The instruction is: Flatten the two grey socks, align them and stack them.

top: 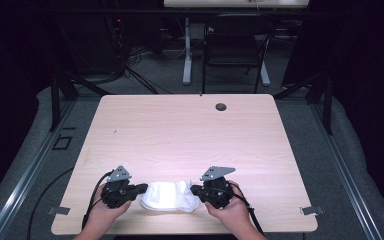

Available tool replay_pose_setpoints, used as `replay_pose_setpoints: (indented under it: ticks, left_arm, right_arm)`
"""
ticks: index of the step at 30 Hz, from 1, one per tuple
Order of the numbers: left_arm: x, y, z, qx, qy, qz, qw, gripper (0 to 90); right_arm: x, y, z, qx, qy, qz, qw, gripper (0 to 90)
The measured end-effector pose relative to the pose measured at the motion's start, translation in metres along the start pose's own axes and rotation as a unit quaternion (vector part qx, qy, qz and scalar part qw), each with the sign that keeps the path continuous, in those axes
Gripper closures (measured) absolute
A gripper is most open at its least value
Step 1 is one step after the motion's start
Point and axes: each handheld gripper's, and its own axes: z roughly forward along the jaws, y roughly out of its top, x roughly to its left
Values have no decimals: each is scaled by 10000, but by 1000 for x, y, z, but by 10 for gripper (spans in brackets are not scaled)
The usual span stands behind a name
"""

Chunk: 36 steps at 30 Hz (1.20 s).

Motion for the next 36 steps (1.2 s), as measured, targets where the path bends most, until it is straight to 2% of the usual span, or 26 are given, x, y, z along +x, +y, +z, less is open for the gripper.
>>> replay_pose_setpoints:
  ticks: [7,11,13,22,24,30,36]
  left_arm:
    - [3,-3,-1,-38,-10,-92,10000,892]
    - [5,-3,1,22,1,-36,10000,892]
    - [4,-4,3,38,14,-109,9999,892]
    - [8,-8,9,155,60,-95,9998,891]
    - [8,-9,11,137,76,-152,9998,892]
    - [10,-11,15,242,120,-72,9996,891]
    - [11,-12,18,288,135,-87,9995,890]
  right_arm:
    - [3,-3,7,49,59,11,10000,872]
    - [2,-3,12,62,43,14,10000,873]
    - [0,-3,13,88,40,26,10000,872]
    - [-4,-7,18,147,9,75,9999,872]
    - [-5,-8,19,176,-9,80,9998,872]
    - [-8,-10,23,179,-11,126,9998,872]
    - [-11,-12,27,230,-34,139,9996,872]
